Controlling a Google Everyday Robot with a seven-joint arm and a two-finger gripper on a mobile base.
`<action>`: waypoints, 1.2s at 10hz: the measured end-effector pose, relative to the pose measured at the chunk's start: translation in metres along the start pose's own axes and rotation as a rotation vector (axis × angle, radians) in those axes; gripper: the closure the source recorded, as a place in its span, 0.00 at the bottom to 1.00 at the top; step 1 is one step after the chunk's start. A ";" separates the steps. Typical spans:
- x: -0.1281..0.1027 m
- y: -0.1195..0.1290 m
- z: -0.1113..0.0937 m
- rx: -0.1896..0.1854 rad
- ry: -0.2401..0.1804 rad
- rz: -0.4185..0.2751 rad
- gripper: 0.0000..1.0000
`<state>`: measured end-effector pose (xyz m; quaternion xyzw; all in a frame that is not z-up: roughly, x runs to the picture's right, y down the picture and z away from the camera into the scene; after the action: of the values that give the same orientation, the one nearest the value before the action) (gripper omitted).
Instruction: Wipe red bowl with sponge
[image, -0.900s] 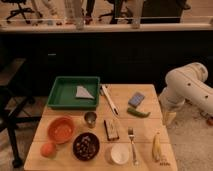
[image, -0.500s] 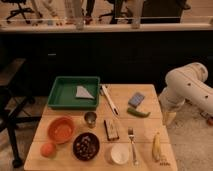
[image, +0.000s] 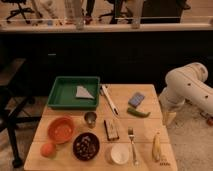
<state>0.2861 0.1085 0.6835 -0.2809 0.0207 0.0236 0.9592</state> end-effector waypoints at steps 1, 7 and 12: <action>0.000 0.000 0.000 0.000 0.000 0.000 0.20; 0.000 0.000 0.000 0.000 0.000 0.000 0.20; 0.002 -0.003 0.002 -0.002 -0.016 -0.030 0.20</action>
<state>0.2880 0.1075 0.6867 -0.2822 0.0090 0.0115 0.9592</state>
